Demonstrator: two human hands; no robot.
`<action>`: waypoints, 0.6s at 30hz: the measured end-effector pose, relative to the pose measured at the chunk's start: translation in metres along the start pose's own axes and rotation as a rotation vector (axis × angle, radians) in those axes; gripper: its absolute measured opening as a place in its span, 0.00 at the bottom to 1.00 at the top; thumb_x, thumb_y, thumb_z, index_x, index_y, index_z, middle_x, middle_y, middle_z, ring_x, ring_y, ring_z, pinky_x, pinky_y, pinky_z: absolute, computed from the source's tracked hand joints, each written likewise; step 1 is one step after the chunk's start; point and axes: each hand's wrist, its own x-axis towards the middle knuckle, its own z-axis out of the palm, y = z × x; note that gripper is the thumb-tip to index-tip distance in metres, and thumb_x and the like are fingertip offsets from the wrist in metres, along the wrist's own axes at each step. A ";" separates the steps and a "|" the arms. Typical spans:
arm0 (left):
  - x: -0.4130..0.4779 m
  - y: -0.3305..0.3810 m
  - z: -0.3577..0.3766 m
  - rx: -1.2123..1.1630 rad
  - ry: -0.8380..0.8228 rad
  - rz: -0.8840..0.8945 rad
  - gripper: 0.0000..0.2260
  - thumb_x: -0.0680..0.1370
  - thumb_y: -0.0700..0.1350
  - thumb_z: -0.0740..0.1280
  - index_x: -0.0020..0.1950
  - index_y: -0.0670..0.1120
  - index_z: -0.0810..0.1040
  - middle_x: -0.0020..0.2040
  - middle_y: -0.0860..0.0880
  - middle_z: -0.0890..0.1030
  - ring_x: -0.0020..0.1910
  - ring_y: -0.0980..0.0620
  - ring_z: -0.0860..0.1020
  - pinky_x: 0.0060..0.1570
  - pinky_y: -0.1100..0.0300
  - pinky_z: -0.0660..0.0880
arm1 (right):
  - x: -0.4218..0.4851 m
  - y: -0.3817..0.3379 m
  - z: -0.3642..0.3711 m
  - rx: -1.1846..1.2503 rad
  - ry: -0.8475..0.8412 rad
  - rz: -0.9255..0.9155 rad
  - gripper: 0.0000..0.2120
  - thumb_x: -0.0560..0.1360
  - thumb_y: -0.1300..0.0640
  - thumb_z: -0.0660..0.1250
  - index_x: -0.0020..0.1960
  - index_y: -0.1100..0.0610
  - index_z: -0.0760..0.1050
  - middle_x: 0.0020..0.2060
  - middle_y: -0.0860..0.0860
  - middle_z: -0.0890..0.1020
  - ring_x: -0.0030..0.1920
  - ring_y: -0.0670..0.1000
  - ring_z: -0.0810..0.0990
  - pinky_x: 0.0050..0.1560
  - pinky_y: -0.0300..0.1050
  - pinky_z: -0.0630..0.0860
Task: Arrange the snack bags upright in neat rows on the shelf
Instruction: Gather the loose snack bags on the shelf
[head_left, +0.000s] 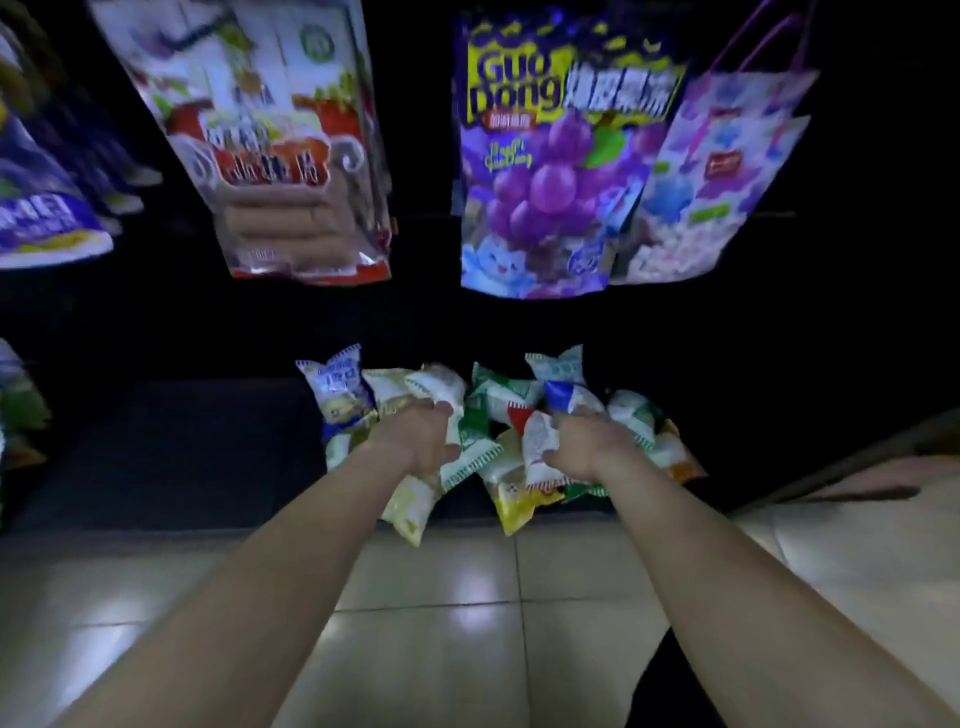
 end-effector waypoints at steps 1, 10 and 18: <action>0.002 -0.001 0.010 0.010 0.005 -0.008 0.32 0.78 0.58 0.64 0.77 0.46 0.59 0.74 0.41 0.63 0.70 0.41 0.66 0.62 0.47 0.71 | 0.004 0.002 0.012 -0.007 0.008 -0.006 0.34 0.75 0.40 0.65 0.76 0.51 0.62 0.72 0.56 0.67 0.69 0.60 0.68 0.60 0.55 0.70; -0.063 0.021 0.057 0.038 0.049 -0.059 0.30 0.77 0.58 0.64 0.76 0.49 0.60 0.74 0.45 0.64 0.69 0.43 0.68 0.62 0.47 0.71 | -0.063 0.022 0.055 -0.009 0.094 -0.050 0.32 0.74 0.37 0.64 0.74 0.50 0.65 0.66 0.57 0.71 0.64 0.61 0.71 0.57 0.55 0.73; -0.106 0.079 0.040 0.088 0.167 -0.009 0.30 0.77 0.58 0.63 0.76 0.48 0.61 0.72 0.45 0.66 0.69 0.43 0.68 0.61 0.47 0.71 | -0.118 0.069 0.048 0.018 0.160 -0.035 0.27 0.73 0.38 0.65 0.68 0.50 0.70 0.63 0.56 0.73 0.63 0.60 0.73 0.58 0.53 0.73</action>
